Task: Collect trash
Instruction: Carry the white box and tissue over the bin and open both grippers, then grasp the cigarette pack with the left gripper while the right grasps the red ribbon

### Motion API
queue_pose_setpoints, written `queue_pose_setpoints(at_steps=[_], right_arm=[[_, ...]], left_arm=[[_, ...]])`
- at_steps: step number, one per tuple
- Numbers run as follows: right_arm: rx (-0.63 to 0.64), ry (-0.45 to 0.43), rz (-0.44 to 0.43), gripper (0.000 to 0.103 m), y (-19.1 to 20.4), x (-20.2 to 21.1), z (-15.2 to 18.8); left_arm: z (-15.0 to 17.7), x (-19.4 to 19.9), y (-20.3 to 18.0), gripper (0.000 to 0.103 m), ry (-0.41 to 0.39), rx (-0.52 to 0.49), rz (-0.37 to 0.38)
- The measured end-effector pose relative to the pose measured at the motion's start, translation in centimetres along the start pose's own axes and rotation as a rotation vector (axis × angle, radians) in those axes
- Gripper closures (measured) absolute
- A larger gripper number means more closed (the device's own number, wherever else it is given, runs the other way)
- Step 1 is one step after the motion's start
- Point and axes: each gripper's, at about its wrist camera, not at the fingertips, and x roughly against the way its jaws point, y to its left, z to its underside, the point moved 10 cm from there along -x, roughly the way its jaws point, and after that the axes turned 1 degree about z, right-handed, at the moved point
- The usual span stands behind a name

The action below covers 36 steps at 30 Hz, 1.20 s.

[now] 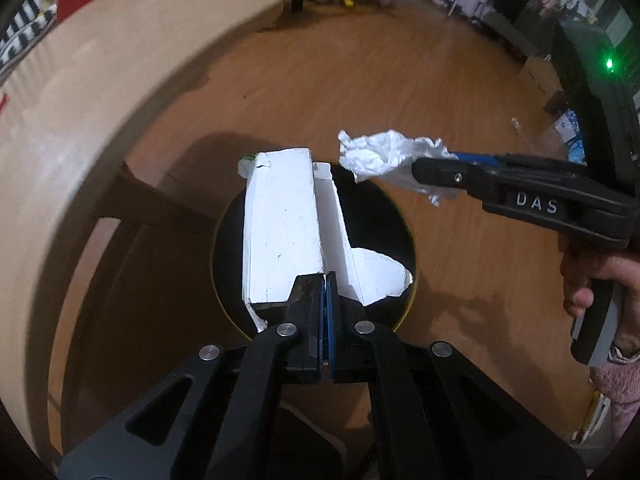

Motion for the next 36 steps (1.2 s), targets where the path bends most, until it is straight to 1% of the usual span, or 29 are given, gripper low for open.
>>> queue_pose_setpoints(at_steps=[2,6,10,13,14,15,16,17,18,20,22,24,27,28,30,31,33,35,36], right_arm=[[-0.022,0.029,-0.005,0.077,-0.5,-1.2,0.9],[-0.035,0.055,-0.002,0.077,-0.5,-2.4,1.5],[-0.039,0.063,0.002,0.077,-0.7,-2.6,1.5],[-0.061,0.06,-0.01,0.076,-0.7,-2.6,1.1],[-0.078,0.054,-0.019,0.073,-0.8,-2.5,0.8],[-0.092,0.046,-0.029,0.054,-0.9,-2.3,0.7],[-0.112,0.035,-0.038,0.037,-1.0,-2.0,0.4],[-0.123,0.024,-0.047,0.007,-1.2,-1.7,0.2],[-0.133,0.004,-0.053,0.006,-1.2,-1.3,-0.1],[-0.15,-0.014,-0.056,0.006,-1.4,-0.5,-0.6],[-0.157,-0.03,-0.061,0.006,-1.5,0.2,-1.1],[-0.157,-0.05,-0.018,0.006,-1.7,1.1,-1.6],[-0.127,-0.1,0.012,0.006,-0.8,2.2,-2.7],[-0.098,-0.123,0.016,0.006,0.3,2.5,-3.5],[-0.031,-0.16,0.027,0.006,2.8,3.0,-4.9],[0.0,-0.169,0.022,0.006,4.0,3.2,-5.5],[0.069,-0.181,-0.001,0.006,7.4,3.2,-7.0],[0.14,-0.195,-0.025,0.006,11.4,3.1,-8.5],[0.167,-0.198,-0.033,0.006,13.1,2.9,-9.1]], left_arm=[[0.0,-1.2,0.2,0.103,0.019,0.007,0.007],[0.6,-3.0,-0.3,0.103,0.052,0.011,0.027],[0.4,-3.5,-0.4,0.103,0.053,0.018,0.037],[0.4,-3.6,-0.6,0.102,0.041,0.012,0.028],[0.5,-3.6,-0.6,0.101,0.044,0.013,0.022],[0.6,-3.8,-0.7,0.079,0.053,0.017,0.026],[1.0,-3.6,-1.1,0.023,0.062,0.024,0.036],[1.1,-3.5,-1.2,0.005,0.067,0.04,0.038],[1.3,-3.4,-1.1,0.006,0.06,0.051,0.044],[1.5,-2.9,-1.3,0.006,0.068,0.056,0.077],[1.3,-1.7,-1.1,0.006,0.038,0.06,0.053],[0.7,0.0,-1.0,0.006,-0.017,0.041,0.032],[-0.4,4.3,0.0,0.006,-0.133,0.032,-0.021],[-0.6,6.4,1.0,0.006,-0.176,0.045,-0.048],[-0.8,9.3,3.2,0.006,-0.233,0.08,-0.088],[-0.8,11.1,5.5,0.006,-0.263,0.114,-0.123],[-0.2,13.6,9.3,0.006,-0.291,0.168,-0.179],[1.1,16.3,15.1,0.006,-0.305,0.244,-0.277],[1.7,17.2,17.1,0.006,-0.305,0.276,-0.306]])
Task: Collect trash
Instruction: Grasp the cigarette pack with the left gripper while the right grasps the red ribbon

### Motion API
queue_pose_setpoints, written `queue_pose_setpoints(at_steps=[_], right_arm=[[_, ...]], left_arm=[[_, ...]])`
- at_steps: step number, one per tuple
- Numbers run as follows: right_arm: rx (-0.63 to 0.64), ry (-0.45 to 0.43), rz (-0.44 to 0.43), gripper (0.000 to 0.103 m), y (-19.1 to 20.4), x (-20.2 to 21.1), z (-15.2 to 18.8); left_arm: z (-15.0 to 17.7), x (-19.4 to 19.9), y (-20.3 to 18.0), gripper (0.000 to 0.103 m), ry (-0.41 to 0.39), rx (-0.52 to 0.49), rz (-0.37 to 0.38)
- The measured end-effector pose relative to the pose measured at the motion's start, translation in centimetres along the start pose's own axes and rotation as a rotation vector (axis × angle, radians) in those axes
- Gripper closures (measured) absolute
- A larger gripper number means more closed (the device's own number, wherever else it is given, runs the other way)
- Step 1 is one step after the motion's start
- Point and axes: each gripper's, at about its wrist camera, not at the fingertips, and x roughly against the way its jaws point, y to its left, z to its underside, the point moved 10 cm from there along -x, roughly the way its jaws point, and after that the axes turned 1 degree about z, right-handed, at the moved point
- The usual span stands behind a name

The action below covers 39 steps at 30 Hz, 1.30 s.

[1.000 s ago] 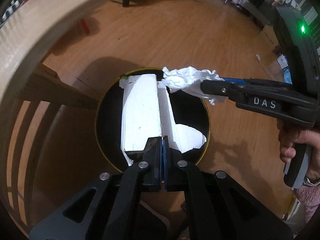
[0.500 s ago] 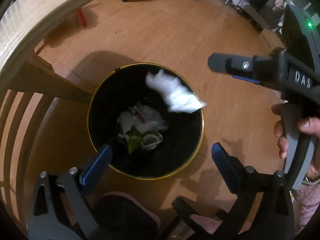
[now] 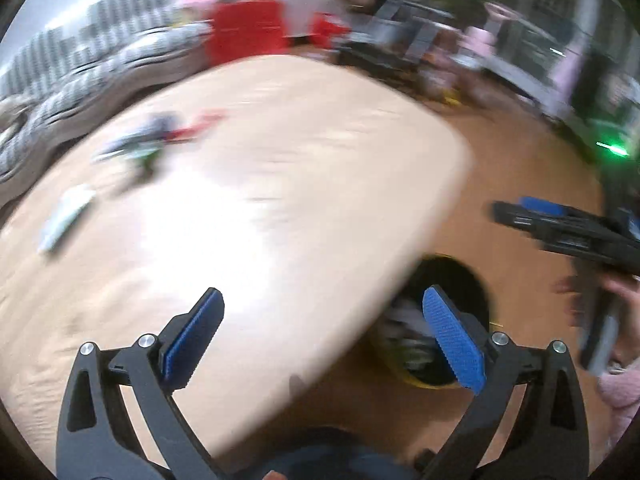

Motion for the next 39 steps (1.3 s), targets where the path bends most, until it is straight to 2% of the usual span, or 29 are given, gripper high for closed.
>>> queue_pose_setpoints(at_steps=[1,4,7,12,16,22,27,31,35,37,39], right_arm=[[0.03,-0.003,-0.012,0.006,1.8,-0.4,-0.8],[0.121,0.006,-0.048,0.006,7.2,-2.1,-2.8],[0.21,0.027,-0.081,0.006,12.2,-4.7,-4.5],[0.24,0.048,-0.115,0.006,17.3,-8.2,-7.6],[0.213,0.042,-0.104,0.006,20.1,-10.7,-10.9],[0.195,0.058,-0.004,0.006,24.4,-17.0,-15.9],[0.175,0.087,0.046,0.006,26.7,-21.8,-18.1],[0.15,0.113,0.098,0.006,27.0,-24.3,-18.4],[0.165,0.162,0.112,0.006,26.4,-25.9,-16.8],[0.21,0.153,0.159,0.006,25.9,-26.0,-16.4],[0.224,0.147,0.156,0.006,25.7,-25.7,-16.1]], left_arm=[[-0.1,0.4,4.1,0.006,0.006,0.055,-0.054],[-0.1,1.0,12.2,0.006,0.008,0.159,-0.152],[-0.1,1.3,20.0,0.006,0.021,0.211,-0.262],[-0.4,0.3,26.4,0.006,0.067,0.226,-0.294],[-1.3,-0.9,29.0,0.006,0.071,0.202,-0.287],[-2.7,-3.5,31.2,0.006,0.096,0.147,-0.294],[-3.6,-5.3,32.9,0.006,0.103,0.149,-0.282],[-4.4,-6.5,33.3,0.006,0.117,0.139,-0.244],[-4.4,-7.7,33.2,0.006,0.152,0.094,-0.235],[-4.0,-8.3,33.4,0.006,0.173,0.089,-0.24],[-4.0,-8.5,33.7,0.006,0.166,0.122,-0.212]])
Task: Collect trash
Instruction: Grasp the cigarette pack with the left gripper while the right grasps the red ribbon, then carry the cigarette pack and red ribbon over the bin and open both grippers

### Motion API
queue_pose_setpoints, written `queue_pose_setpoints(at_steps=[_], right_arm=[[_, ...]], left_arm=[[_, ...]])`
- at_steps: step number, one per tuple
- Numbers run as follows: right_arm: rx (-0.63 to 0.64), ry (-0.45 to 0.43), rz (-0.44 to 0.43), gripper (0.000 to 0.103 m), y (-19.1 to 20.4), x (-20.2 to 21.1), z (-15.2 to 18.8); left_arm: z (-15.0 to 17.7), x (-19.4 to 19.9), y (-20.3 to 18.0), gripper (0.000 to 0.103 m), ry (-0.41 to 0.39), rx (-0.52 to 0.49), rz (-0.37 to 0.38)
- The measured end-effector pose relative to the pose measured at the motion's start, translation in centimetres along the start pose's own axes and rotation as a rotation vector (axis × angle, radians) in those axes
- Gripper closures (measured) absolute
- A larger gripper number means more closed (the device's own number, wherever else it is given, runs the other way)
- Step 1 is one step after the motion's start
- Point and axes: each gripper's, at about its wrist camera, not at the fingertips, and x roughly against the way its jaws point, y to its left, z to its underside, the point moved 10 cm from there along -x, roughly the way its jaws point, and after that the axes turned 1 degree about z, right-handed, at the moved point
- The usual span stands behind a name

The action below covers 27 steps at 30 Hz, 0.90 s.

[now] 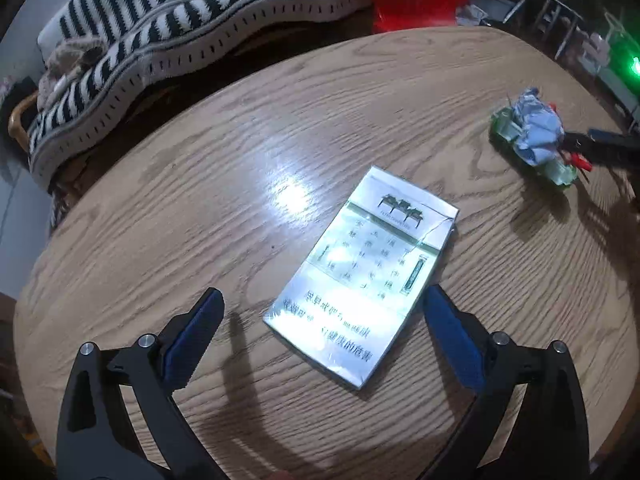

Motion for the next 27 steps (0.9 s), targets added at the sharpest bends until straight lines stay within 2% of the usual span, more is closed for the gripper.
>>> queue_pose_setpoints(at_steps=[3,14,15,16,17,18,22,27], right_arm=[[0.004,-0.003,-0.002,0.006,-0.8,0.3,0.7],[0.086,-0.006,-0.046,0.006,-0.7,0.8,1.5],[0.098,-0.005,-0.052,0.015,-0.5,0.8,1.6],[0.114,-0.013,-0.069,0.025,-0.1,1.1,1.6],[0.153,-0.033,-0.094,0.072,0.6,1.8,1.5],[0.192,-0.045,-0.112,0.09,1.4,2.4,1.6],[0.211,-0.033,-0.145,0.09,2.4,3.0,2.6],[0.173,-0.061,-0.171,0.09,1.5,5.1,3.8]], left_arm=[[0.0,-0.4,0.4,0.006,0.003,0.055,0.046],[-0.8,-0.9,0.5,0.005,-0.02,0.04,0.049],[-0.8,-0.8,0.4,0.01,-0.029,0.04,0.051],[-0.9,-0.3,-0.1,0.036,-0.067,0.025,0.059],[-0.9,0.1,-0.3,0.037,-0.088,0.011,0.042],[-0.8,0.2,-0.6,0.038,-0.087,0.027,0.044],[-0.3,0.8,-1.8,0.044,-0.081,0.027,0.054],[0.1,3.7,-2.4,0.044,-0.116,0.035,0.057]])
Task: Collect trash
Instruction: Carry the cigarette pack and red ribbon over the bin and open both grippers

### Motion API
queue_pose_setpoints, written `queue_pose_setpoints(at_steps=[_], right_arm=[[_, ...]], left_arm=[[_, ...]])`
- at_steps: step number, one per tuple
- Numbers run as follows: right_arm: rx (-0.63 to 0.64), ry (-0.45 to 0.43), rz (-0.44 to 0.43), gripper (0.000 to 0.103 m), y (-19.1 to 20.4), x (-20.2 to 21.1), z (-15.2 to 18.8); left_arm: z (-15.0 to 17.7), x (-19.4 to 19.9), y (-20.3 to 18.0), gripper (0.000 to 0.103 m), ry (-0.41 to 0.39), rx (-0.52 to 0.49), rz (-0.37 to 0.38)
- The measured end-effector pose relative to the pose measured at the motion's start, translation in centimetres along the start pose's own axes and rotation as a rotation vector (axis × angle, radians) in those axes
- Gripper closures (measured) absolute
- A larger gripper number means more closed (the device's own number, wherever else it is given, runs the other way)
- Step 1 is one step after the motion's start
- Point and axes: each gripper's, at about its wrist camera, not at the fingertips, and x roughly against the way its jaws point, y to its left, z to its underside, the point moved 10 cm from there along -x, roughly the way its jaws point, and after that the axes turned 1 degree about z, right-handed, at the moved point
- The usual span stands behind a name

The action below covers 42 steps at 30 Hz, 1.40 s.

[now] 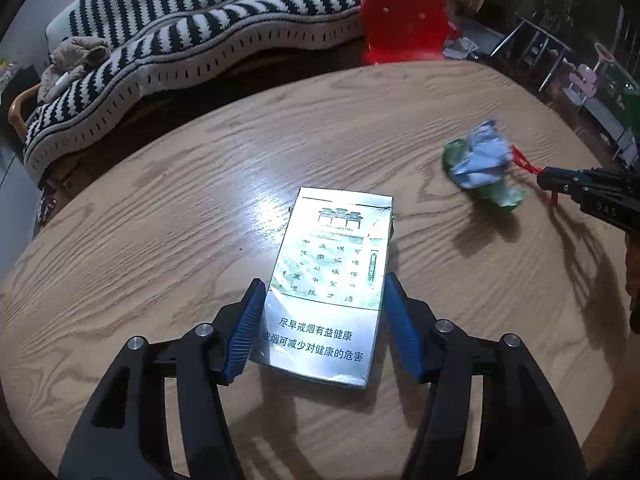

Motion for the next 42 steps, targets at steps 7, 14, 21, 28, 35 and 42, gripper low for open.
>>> queue_pose_setpoints(at_steps=[7,14,21,28,35,42], right_arm=[[-0.034,-0.05,0.008,0.09,-0.6,6.2,1.6],[-0.091,-0.121,0.043,0.09,-4.0,14.0,5.0],[-0.152,-0.172,0.097,0.09,-9.9,21.5,9.9],[-0.227,-0.173,0.125,0.09,-16.1,25.1,16.8],[-0.357,-0.113,0.145,0.09,-22.2,24.6,26.8],[-0.435,-0.021,0.135,0.09,-24.3,21.2,34.5]], left_arm=[[0.2,5.3,-3.0,0.044,-0.05,-0.021,0.025],[0.9,10.2,-11.4,0.044,-0.105,-0.116,0.102],[2.2,13.5,-21.7,0.044,-0.152,-0.177,0.185],[6.0,13.6,-32.8,0.044,-0.122,-0.262,0.268],[12.1,11.2,-42.8,0.044,-0.034,-0.351,0.356],[18.0,7.2,-48.4,0.044,0.075,-0.373,0.391]])
